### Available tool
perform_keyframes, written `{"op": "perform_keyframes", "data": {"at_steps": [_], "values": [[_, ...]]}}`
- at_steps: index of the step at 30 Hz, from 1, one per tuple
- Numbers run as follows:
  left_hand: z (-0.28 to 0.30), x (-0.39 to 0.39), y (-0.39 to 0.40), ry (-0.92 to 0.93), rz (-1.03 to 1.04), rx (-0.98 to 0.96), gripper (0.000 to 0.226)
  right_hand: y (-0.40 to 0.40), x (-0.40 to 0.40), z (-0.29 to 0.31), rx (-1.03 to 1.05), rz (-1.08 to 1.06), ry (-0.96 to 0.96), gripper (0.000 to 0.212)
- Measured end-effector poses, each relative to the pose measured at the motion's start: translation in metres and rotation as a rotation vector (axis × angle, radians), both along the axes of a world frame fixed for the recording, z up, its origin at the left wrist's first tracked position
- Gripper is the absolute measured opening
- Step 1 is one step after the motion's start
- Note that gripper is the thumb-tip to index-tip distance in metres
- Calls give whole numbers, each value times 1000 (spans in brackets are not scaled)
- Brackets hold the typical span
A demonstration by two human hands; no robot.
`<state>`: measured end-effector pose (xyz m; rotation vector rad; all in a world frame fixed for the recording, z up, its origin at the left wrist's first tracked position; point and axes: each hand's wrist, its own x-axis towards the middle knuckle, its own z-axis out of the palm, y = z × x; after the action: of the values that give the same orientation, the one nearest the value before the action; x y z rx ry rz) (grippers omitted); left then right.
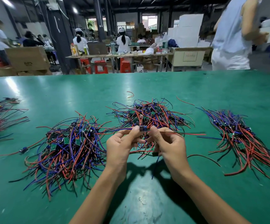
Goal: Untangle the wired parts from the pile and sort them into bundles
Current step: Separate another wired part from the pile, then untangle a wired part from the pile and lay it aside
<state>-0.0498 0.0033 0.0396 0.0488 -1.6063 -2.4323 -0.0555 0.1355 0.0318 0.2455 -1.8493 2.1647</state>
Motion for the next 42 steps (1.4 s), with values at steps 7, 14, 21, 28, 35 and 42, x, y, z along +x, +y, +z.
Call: {"op": "perform_keyframes", "data": {"at_steps": [7,14,21,28,35,42], "values": [[1,8,3,229,-77,-164,21,17,-13,12,-264,166,-339,29],[2,5,-5,-89,-301,-150,44,36,-21,9,339,254,34,33],[2,4,-9,-126,-426,-112,28,28,-17,-1,450,-3,173,26],[1,7,-7,-147,-348,-248,16,14,-7,-5,418,120,79,21],[2,10,-2,-103,-295,-364,13,3,-4,-4,194,87,-76,36],[3,14,1,-133,-518,-453,9,19,-19,2,-131,-90,-310,38]]}}
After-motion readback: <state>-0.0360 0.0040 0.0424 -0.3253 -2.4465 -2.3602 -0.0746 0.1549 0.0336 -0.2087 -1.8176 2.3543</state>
